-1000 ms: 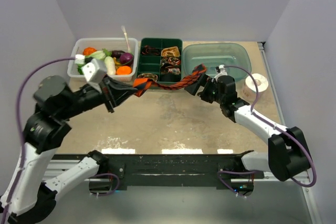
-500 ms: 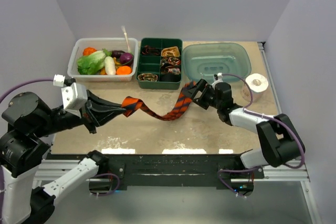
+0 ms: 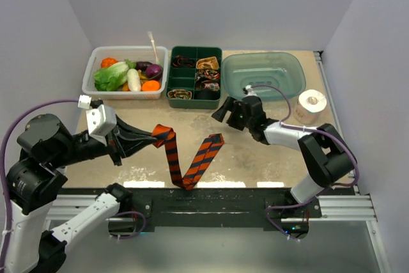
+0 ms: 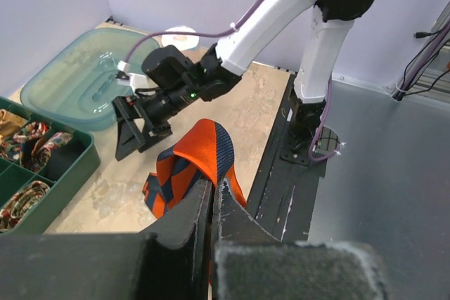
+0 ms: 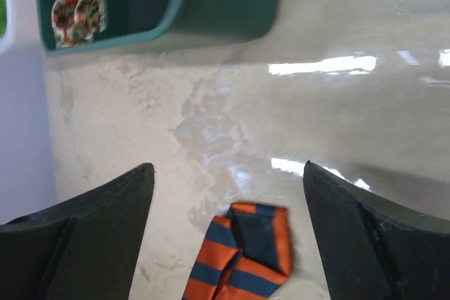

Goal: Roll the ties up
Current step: Move the tie to the center of the board.

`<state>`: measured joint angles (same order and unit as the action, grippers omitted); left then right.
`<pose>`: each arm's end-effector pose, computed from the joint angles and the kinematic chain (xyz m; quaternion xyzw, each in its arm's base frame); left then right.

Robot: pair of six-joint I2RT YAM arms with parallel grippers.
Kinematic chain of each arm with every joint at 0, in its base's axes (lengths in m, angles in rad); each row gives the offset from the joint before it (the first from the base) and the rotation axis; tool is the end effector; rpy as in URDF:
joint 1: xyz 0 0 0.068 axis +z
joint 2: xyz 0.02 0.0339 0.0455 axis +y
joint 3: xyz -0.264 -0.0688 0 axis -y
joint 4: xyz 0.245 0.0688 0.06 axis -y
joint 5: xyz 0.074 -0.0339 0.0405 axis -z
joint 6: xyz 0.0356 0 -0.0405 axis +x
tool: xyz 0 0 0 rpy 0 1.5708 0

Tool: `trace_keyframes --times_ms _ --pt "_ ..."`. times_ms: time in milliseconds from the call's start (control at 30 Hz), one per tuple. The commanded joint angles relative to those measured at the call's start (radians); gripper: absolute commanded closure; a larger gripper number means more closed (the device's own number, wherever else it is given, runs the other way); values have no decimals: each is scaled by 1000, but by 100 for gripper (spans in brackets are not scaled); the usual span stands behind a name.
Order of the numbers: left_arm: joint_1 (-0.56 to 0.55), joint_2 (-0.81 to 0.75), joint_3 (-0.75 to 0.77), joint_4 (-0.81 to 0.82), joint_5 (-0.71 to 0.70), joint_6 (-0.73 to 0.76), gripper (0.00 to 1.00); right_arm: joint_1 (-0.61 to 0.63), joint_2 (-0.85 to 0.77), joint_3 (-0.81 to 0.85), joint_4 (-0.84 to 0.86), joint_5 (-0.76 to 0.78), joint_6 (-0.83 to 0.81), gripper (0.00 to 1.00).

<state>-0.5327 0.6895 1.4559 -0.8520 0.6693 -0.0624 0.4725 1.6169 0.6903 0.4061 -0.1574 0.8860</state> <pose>0.0342 -0.0458 0.4859 0.3781 0.6250 -0.4186 0.5397 0.2842 0.1515 0.1631 0.1385 0.8523 0.3669 0.3461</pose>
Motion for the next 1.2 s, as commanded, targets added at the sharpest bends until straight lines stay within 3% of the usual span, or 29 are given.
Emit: trace_keyframes --times_ms 0,33,67,133,200,333,567,800,1167 --pt "-4 -15 -40 42 -14 -2 100 172 -81 156 -272 234 -232 26" --pt "-4 -18 -49 45 -22 -5 100 189 -74 191 -330 252 -252 50" --pt "-4 -22 -57 50 -27 -7 100 219 -68 208 -364 269 -283 67" --pt "-4 -19 -77 59 -31 -7 100 253 -33 260 -475 309 -312 90" --pt "-4 -19 -92 71 -37 -8 100 268 -6 291 -542 325 -337 100" --pt "-4 -13 -112 84 -54 -10 100 305 67 369 -712 337 -357 100" --pt "-4 -13 -175 143 -77 -33 100 333 138 383 -783 331 -352 100" --pt "-4 -10 -255 237 -86 -80 100 324 259 466 -961 461 -340 100" --pt "-4 25 -348 306 -143 -85 100 -24 126 425 -1047 438 -424 100"
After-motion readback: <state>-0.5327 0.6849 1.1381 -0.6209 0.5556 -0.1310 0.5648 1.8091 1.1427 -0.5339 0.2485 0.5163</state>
